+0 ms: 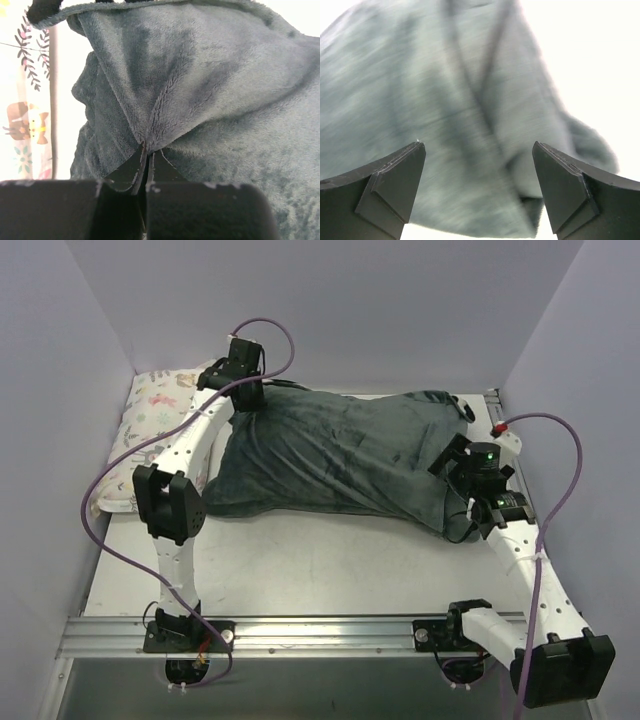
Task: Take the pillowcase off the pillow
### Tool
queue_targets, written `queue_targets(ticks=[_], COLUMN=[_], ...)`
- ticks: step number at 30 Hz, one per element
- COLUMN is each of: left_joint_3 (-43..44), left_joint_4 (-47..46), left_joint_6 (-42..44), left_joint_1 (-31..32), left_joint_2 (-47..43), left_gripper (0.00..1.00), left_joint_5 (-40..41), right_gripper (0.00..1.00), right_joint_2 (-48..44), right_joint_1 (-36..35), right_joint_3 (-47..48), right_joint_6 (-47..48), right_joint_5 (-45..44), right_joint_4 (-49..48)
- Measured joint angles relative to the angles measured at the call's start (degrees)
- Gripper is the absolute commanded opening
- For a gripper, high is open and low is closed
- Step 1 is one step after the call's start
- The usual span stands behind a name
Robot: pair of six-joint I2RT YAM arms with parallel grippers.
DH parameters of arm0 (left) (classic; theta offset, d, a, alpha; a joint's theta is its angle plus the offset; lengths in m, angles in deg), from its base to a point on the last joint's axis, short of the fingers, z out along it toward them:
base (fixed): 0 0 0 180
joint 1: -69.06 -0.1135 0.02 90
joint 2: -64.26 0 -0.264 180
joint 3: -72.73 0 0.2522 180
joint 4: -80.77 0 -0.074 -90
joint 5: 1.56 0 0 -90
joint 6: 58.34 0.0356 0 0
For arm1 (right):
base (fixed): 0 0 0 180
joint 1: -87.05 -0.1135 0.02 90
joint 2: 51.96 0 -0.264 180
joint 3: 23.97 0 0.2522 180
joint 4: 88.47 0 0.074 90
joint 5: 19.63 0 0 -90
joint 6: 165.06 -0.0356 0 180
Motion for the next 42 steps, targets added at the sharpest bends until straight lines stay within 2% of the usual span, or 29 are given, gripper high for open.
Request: queue_targets(ticks=[4,7,13,15,17,18,19,20,22,23,26,32,37,42], left_joint_3=[2.4,3.4,3.6,3.6,3.6,3.6,3.6,3.6,3.6,3.6,3.6,5.0,12.6,19.1], left_joint_4=[1.4,2.0,2.3,2.3,2.3,2.3,2.2,2.2,2.2,2.2,2.1,-1.3,-3.2,-3.5], left_joint_6=[0.9,1.1,1.7,2.2,3.0,3.5,3.8,4.1,4.2,4.2,4.4,3.4,1.5,0.1], left_joint_1=[-0.4,-0.4,-0.2,0.2,0.8,1.2,1.9,2.6,5.0,6.5,12.5,27.9,36.7,37.6], left_joint_2=[1.7,2.3,2.3,2.3,2.3,2.3,2.3,2.2,1.6,1.2,-1.4,-5.4,1.6,11.6], left_gripper=[0.0,0.0,0.0,0.06,0.28,0.4,0.58,0.64,0.74,0.8,0.87,0.91,0.95,0.95], left_joint_5=[0.0,-0.3,-0.9,-0.9,-0.7,-0.5,-0.5,-0.2,0.3,0.8,2.6,1.8,1.2,1.2], right_gripper=[0.93,0.93,0.93,0.88,0.67,0.53,0.22,0.12,0.0,0.0,0.0,0.0,0.0,0.0], right_joint_2=[0.2,1.1,6.5,8.1,8.3,8.2,8.0,7.7,6.9,6.5,5.3,4.9,2.8,1.3], right_joint_1=[8.2,14.0,15.3,15.4,15.4,15.4,15.4,15.5,15.4,15.4,15.5,14.1,12.1,11.8], right_joint_3=[-2.5,-5.0,-6.6,-6.9,-8.0,-8.5,-9.2,-10.0,-12.0,-13.1,-17.6,-22.4,-23.4,-24.5], right_joint_6=[-2.5,-4.7,-7.0,-7.6,-8.2,-8.6,-9.0,-9.4,-11.4,-12.2,-15.4,-20.2,-21.2,-21.2], right_joint_5=[2.3,8.0,20.6,23.7,26.0,26.9,27.6,28.6,30.7,31.5,34.3,37.8,38.1,38.1], right_joint_4=[0.0,-1.4,-6.9,-8.8,-11.1,-12.0,-13.3,-14.5,-17.7,-19.3,-25.8,-35.0,-36.2,-36.2])
